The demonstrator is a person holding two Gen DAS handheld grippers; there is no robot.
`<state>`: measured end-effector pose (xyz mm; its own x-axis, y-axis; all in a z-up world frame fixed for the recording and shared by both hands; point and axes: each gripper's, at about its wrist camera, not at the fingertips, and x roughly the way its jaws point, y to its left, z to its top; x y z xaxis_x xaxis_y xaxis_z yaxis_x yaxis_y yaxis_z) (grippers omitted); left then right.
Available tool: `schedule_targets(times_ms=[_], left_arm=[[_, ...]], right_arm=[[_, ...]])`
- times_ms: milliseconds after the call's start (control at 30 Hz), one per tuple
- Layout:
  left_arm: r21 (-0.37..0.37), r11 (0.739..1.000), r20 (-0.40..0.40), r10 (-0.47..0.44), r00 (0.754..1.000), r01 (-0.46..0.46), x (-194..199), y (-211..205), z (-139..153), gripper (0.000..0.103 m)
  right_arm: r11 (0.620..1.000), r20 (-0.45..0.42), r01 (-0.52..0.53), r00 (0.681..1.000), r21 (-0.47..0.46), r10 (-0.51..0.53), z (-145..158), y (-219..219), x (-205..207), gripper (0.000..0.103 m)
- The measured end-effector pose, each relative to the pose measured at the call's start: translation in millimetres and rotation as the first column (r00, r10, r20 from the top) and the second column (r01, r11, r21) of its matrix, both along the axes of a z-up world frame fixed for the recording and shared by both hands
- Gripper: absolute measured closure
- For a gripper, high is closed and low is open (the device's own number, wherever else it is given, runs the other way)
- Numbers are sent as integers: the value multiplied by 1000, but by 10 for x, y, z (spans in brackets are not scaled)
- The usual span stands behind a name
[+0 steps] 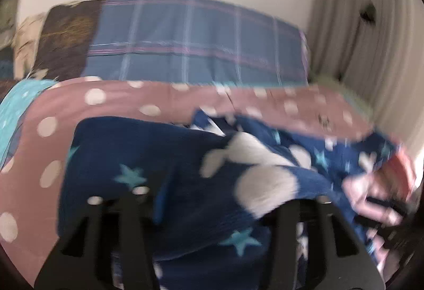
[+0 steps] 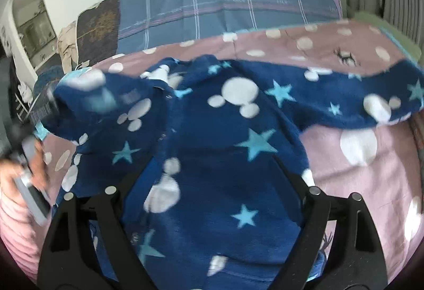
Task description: Fold small clothes
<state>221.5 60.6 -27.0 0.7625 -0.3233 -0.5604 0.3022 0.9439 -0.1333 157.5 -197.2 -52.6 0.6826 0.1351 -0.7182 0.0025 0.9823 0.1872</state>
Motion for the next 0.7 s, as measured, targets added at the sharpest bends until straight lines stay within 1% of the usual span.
schedule_targets(times_ms=[67, 100, 133, 200, 233, 267, 333, 433, 533, 567, 600, 700], left_arm=[[111, 993, -34, -44, 998, 47, -58, -224, -193, 44], [172, 983, -42, -51, 998, 57, -124, -295, -277, 44], [209, 976, -34, -48, 998, 55, -187, -275, -316, 43], [295, 955, 1, -32, 1000, 30, -361, -240, -376, 35], [320, 947, 17, -19, 1000, 13, -401, -179, -397, 24], [335, 942, 35, -9, 999, -3, -457, -87, -409, 18], [371, 928, 63, 3, 998, -26, -569, 67, -438, 18], [403, 915, 43, 22, 999, -37, -678, 231, -518, 16], [393, 919, 13, 27, 1000, -30, -776, 360, -573, 16], [389, 921, 12, 30, 999, -32, -788, 388, -582, 16], [387, 921, 13, 36, 999, -39, -788, 412, -589, 16], [379, 924, 1, 53, 999, -49, -720, 413, -634, 14]], right_arm=[[998, -25, -23, 999, 57, 25, -52, -88, 49, 17], [996, -30, -36, 999, 80, 39, -69, -111, 71, 17], [994, -33, -50, 998, 102, 53, -87, -127, 100, 18], [984, -40, -91, 994, 155, 98, -131, -117, 183, 21], [975, -50, -115, 991, 188, 126, -158, -96, 237, 21], [964, -64, -137, 986, 229, 155, -197, -57, 295, 21], [941, -93, -167, 975, 296, 202, -264, 24, 386, 21], [890, -138, -228, 943, 394, 302, -359, 263, 444, 22], [822, -145, -296, 900, 486, 410, -376, 551, 359, 22], [813, -148, -312, 890, 493, 431, -357, 629, 323, 22], [811, -154, -323, 882, 488, 445, -359, 699, 298, 22], [817, -188, -320, 872, 479, 451, -404, 850, 290, 22]])
